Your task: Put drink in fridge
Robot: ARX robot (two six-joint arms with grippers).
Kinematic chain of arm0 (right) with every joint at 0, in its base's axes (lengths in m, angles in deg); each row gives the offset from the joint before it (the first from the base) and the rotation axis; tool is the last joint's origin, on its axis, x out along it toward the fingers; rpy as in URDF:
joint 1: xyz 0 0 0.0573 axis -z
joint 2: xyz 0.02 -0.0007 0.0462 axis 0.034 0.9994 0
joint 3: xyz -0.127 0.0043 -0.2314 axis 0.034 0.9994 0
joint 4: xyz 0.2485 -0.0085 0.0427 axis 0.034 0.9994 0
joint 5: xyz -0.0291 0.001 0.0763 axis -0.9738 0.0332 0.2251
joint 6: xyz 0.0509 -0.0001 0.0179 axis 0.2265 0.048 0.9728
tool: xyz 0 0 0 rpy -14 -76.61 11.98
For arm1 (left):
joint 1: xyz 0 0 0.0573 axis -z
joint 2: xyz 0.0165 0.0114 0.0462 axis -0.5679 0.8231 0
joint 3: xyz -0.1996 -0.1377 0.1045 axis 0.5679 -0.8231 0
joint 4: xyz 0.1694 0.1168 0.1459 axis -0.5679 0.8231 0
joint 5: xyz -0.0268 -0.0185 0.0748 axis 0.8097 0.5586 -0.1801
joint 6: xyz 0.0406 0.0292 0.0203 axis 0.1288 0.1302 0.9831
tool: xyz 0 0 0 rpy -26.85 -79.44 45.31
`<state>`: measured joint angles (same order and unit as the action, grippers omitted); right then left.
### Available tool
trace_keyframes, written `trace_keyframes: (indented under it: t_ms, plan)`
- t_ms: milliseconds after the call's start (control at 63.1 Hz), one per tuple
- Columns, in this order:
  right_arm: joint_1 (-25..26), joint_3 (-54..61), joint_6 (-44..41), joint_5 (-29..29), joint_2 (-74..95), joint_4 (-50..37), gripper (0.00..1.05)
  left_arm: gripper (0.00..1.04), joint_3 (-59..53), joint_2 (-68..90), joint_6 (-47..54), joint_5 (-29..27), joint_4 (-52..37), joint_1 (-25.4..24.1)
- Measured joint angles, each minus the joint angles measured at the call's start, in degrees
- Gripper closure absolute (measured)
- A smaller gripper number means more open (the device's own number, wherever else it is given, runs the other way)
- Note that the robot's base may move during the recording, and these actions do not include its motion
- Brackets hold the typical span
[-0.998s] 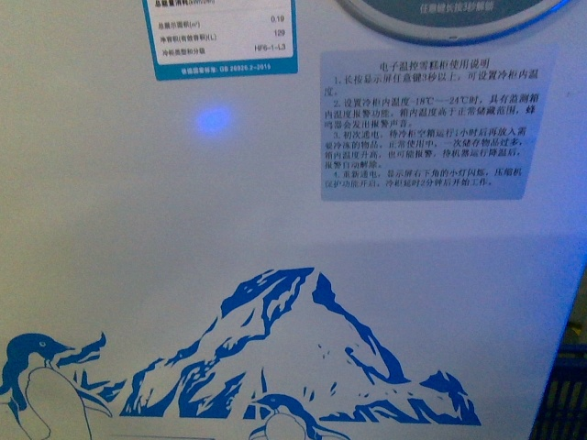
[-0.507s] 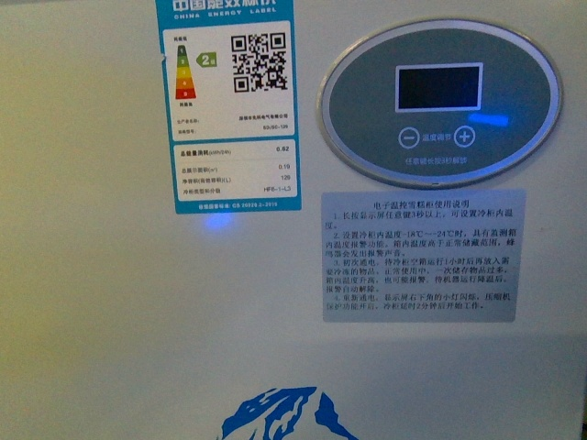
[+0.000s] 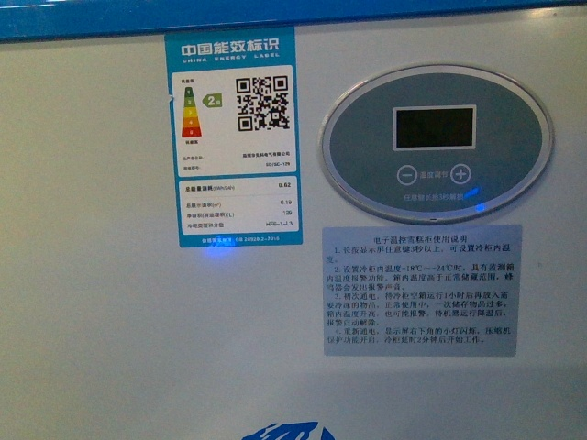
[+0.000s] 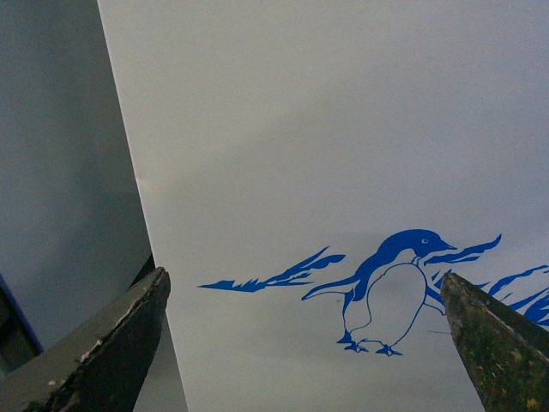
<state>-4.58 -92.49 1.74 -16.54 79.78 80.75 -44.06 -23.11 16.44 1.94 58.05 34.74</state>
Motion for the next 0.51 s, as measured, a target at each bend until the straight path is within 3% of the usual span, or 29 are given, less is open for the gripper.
trace_keyframes:
  t_ms: [206,507]
  plan:
    - [-3.63,4.9,-0.02,-6.27,-1.07,-0.17,0.67,0.08,0.0,0.0,0.0,0.0,0.0,0.0]
    - [-4.24,6.01,-0.02,-6.34,-1.14,-0.17,0.67,0.08,0.0,0.0,0.0,0.0,0.0,0.0]
